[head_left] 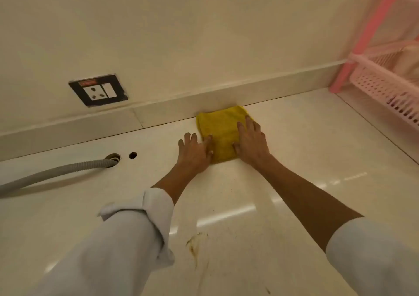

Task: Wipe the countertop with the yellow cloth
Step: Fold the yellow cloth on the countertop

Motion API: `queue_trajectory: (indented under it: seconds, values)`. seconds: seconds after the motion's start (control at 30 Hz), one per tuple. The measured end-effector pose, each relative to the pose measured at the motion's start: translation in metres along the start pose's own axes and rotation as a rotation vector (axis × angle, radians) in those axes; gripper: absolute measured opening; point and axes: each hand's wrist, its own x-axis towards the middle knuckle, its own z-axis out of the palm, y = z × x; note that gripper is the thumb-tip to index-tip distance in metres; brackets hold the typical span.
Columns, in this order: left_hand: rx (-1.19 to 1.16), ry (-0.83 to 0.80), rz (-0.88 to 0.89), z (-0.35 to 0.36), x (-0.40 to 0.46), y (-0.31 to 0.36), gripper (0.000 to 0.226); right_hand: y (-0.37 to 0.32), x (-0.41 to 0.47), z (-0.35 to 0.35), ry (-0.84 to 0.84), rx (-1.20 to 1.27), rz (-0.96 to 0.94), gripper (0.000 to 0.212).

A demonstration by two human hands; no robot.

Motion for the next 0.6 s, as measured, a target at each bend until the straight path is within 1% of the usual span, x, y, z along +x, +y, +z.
queue_trajectory:
  seconds: [0.13, 0.2, 0.27, 0.33, 0.47, 0.53, 0.6]
  values:
    - [-0.132, -0.062, -0.037, -0.011, 0.017, 0.014, 0.038, 0.0, 0.023, -0.008, -0.125, 0.128, 0.155, 0.086]
    - [-0.263, -0.083, -0.096, -0.012, 0.023, 0.02, 0.037, 0.001, 0.033, -0.01, -0.184, 0.131, 0.166, 0.089]
    - [-0.377, -0.063, -0.141, -0.013, 0.028, 0.023, 0.037, 0.004, 0.039, -0.012, -0.199, 0.139, 0.141, 0.082]
    - [-0.489, -0.012, -0.164, -0.012, 0.029, 0.024, 0.038, 0.007, 0.041, -0.013, -0.161, 0.193, 0.13, 0.07]
    - [-0.701, 0.072, -0.194, -0.014, 0.02, 0.021, 0.044, 0.003, 0.032, -0.011, -0.098, 0.275, 0.158, 0.054]
    - [-0.776, 0.079, -0.21, -0.018, 0.013, 0.017, 0.048, -0.001, 0.025, -0.009, -0.083, 0.237, 0.158, 0.048]
    - [-0.832, 0.073, -0.223, -0.024, 0.003, 0.012, 0.051, -0.006, 0.017, -0.009, -0.077, 0.155, 0.186, 0.049]
